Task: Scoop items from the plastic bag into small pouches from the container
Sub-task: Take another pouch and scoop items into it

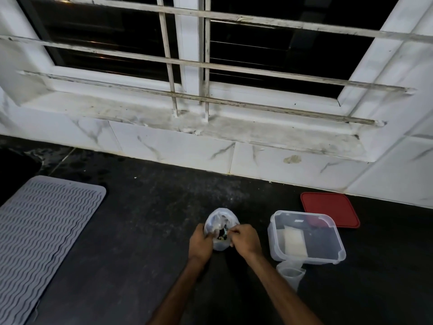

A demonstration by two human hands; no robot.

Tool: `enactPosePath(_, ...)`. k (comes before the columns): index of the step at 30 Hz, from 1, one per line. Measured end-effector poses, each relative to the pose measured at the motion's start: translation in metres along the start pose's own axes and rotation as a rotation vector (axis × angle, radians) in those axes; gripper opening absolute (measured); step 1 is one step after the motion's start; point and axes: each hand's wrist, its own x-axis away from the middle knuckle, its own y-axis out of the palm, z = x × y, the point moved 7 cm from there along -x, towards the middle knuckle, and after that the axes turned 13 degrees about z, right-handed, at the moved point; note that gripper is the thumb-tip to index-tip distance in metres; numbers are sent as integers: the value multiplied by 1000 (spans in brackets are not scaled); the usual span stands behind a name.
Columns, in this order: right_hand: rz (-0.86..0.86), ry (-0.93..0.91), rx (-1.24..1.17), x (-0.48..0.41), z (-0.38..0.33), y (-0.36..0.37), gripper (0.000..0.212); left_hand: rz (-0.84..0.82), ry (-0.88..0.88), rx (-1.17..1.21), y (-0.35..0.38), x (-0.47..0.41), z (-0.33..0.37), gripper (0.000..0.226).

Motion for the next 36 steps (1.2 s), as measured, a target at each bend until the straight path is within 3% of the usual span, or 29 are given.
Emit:
enactPosePath(13, 9, 182, -271, 15, 10, -14, 35, 104, 1, 68, -22, 5, -3, 17)
enactPosePath(19, -47, 238, -444, 26, 11, -30, 22, 94, 50, 94, -31, 17, 0, 33)
enactPosePath(22, -90, 239, -521, 35, 7, -50, 16, 289, 180, 29, -52, 32, 15, 47)
enactPosePath(24, -96, 226, -579, 41, 10, -74, 13, 411, 319, 71, -62, 59, 37, 42)
enactPosePath(27, -66, 213, -601, 48, 34, -117, 12, 241, 461, 135, -34, 99, 51, 34)
enactPosePath(32, -1, 200, -553, 64, 94, -169, 11, -216, 394, 29, 48, 146, 30, 44)
enactPosePath(36, -26, 151, -420, 70, 127, -177, 13, -289, 385, -57, 84, 162, 23, 40)
